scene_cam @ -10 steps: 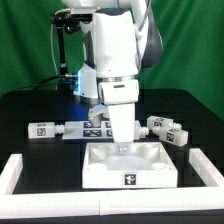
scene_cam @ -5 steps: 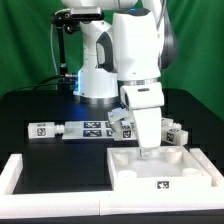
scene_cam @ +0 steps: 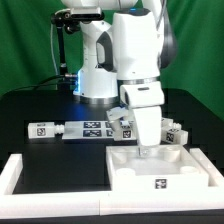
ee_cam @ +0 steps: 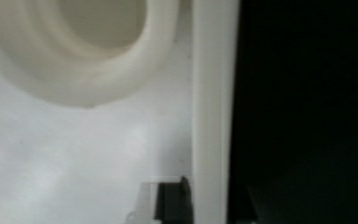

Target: Assemble one leg

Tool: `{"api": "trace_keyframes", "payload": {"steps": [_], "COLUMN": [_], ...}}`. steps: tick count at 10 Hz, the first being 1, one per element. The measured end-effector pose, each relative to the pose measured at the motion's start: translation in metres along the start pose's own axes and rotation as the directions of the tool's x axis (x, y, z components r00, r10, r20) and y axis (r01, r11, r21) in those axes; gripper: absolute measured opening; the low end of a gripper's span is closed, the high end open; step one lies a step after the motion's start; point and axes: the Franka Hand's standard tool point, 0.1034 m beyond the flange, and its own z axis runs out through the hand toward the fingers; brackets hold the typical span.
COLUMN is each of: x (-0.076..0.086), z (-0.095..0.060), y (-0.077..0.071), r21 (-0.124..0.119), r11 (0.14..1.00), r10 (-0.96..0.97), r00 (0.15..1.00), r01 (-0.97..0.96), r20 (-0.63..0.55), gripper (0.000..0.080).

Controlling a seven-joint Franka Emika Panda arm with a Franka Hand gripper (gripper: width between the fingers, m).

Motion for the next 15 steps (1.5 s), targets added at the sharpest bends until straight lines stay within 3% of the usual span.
{"api": "trace_keyframes", "payload": {"steps": [2,3,4,5,6,7,13,14,15], "x": [-0.0002,-0.0002,-0.0003,-0.0004,-0.0004,-0.0004,-0.0004,0.0002,0.0040], "z": [0.0007,0.0009,0.0010,0.0012,0.0013,0.0014,0.0017,0.0017,0.0012], "y": [-0.0005,-0.0006,-0.0007,-0.0009,-0.0010,-0.0011,-0.0013,-0.0012,0.0011], "r21": [0.001,0.002,0.002,0.003,0.003,0.003,0.004,0.004,0.000], "r11": [1.000,1.000,1.000,1.000,1.000,1.000,1.000,1.000,1.000], "r10": [0.000,0.000,0.001,0.001,0.001,0.001,0.001,0.002,0.005], "r00": [1.000,1.000,1.000,1.000,1.000,1.000,1.000,1.000,1.000], "r01": [0.000,0.000,-0.001,-0.001,-0.001,-0.001,-0.001,-0.002,-0.005], "r20": [0.000,0.000,0.000,0.000,0.000,0.000,0.000,0.000,-0.002], "gripper": [0.0052,0.0222,0.0222,0.0420,0.0554,0.0632,0.0648,0.0560,0.0560]}}
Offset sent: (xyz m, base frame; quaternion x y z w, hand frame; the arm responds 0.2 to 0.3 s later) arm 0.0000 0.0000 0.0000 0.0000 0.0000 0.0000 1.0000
